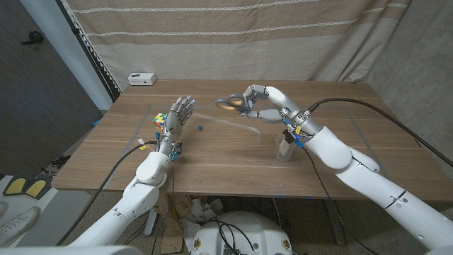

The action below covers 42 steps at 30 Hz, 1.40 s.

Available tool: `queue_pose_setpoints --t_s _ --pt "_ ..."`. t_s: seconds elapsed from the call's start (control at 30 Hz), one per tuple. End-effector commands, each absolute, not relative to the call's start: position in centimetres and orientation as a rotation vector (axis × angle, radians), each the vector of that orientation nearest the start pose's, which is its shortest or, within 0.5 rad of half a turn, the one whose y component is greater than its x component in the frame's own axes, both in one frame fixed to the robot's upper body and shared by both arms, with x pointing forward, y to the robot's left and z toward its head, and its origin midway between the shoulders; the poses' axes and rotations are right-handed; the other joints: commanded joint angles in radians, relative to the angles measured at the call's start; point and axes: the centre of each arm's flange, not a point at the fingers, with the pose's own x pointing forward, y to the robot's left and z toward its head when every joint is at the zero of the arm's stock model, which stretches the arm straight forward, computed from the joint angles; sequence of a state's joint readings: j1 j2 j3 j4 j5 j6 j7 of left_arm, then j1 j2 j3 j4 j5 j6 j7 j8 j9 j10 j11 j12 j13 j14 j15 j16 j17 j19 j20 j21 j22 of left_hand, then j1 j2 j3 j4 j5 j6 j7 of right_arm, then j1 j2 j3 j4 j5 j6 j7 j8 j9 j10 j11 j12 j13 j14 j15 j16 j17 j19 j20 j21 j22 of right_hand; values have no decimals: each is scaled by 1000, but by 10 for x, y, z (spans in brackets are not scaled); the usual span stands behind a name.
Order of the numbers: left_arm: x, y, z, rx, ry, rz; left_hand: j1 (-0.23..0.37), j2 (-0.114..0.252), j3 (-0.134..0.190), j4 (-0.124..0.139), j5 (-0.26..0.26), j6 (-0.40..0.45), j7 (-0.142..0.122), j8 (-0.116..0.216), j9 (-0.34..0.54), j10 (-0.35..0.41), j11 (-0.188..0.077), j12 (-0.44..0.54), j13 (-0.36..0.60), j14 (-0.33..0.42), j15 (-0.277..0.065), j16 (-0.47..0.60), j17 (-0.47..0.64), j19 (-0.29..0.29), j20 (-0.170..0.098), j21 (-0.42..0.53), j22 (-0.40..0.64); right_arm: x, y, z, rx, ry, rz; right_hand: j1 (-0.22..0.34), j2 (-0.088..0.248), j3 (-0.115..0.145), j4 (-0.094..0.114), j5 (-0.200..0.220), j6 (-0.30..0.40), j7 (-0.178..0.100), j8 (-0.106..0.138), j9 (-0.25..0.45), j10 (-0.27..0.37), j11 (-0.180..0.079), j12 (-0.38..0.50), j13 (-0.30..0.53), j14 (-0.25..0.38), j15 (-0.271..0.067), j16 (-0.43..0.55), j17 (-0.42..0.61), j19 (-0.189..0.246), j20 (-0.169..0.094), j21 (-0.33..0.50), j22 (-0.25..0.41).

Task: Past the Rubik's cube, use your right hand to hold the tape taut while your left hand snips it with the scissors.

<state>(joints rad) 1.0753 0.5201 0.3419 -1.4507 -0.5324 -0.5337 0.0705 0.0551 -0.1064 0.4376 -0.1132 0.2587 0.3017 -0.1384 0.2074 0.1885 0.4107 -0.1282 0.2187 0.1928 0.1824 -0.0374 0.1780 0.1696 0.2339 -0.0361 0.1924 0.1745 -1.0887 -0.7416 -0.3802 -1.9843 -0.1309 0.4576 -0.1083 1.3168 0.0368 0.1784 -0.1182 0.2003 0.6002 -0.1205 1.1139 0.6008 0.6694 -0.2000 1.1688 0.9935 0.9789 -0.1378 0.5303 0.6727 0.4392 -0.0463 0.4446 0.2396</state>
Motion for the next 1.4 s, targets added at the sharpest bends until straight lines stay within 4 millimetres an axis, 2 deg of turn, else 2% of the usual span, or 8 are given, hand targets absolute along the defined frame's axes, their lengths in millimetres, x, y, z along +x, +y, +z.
queue_pose_setpoints --t_s 0.03,0.23,0.4,0.77,0.83,1.03,1.33,1.4 --pt "579 273 -77 13 -750 -171 30 -13 3 -20 9 45 14 17 3 34 -9 15 6 11 -129 6 3 10 -106 4 1 454 -163 21 -773 -1241 386 135 133 7 7 6 2 -6 9 0 -4 -1 6 3 12 -102 -6 6 -7 -109 9 4" --pt "574 270 -75 25 -755 -173 40 -19 2 -28 11 49 14 16 4 80 -22 33 10 25 -125 11 4 9 -103 3 1 449 -166 26 -816 -1295 342 135 132 6 9 7 -1 -9 13 -1 -4 -1 6 -2 12 -102 -13 12 -11 -108 17 4" --pt "567 268 -75 25 -764 -165 48 -23 0 -32 12 81 16 24 4 128 -27 48 15 49 -135 17 5 13 -100 4 1 447 -168 28 -827 -1325 313 135 133 6 10 6 -5 -11 18 2 -8 0 8 1 11 -102 -20 15 -15 -110 21 4" --pt "548 264 -67 57 -793 -158 64 -17 5 -36 13 87 17 23 5 130 -26 47 18 51 -135 15 5 15 -99 4 1 443 -174 32 -887 -1404 224 136 134 6 13 6 -11 -12 25 -2 -10 -1 10 -1 10 -102 -35 25 -27 -108 35 2" --pt "545 262 -66 65 -804 -160 85 -11 12 -40 11 151 59 43 6 158 -39 53 21 54 -135 13 5 15 -99 3 2 443 -175 32 -896 -1411 214 136 134 5 14 6 -9 -10 25 -4 -11 -1 9 -3 12 -102 -35 28 -28 -108 37 2" --pt "533 256 -61 93 -827 -162 90 -11 14 -41 10 172 49 48 6 167 -35 54 21 60 -138 14 5 16 -98 3 2 438 -177 33 -944 -1490 141 136 134 6 15 6 -11 -14 28 -6 -13 -1 10 -3 13 -102 -40 32 -32 -106 42 1" --pt "526 246 -59 110 -852 -167 95 -14 13 -41 7 180 47 47 6 176 -35 55 22 63 -136 14 5 15 -96 3 2 447 -178 32 -983 -1505 137 136 134 6 16 6 -14 -15 33 -5 -13 -1 12 -2 14 -102 -47 36 -36 -105 49 0" --pt "526 245 -59 120 -853 -162 96 -14 13 -41 6 170 37 41 6 176 -33 54 23 64 -136 14 5 15 -95 3 2 447 -178 32 -1006 -1523 110 136 134 6 16 6 -13 -15 33 -7 -15 -1 11 -5 16 -102 -47 38 -38 -106 50 0"
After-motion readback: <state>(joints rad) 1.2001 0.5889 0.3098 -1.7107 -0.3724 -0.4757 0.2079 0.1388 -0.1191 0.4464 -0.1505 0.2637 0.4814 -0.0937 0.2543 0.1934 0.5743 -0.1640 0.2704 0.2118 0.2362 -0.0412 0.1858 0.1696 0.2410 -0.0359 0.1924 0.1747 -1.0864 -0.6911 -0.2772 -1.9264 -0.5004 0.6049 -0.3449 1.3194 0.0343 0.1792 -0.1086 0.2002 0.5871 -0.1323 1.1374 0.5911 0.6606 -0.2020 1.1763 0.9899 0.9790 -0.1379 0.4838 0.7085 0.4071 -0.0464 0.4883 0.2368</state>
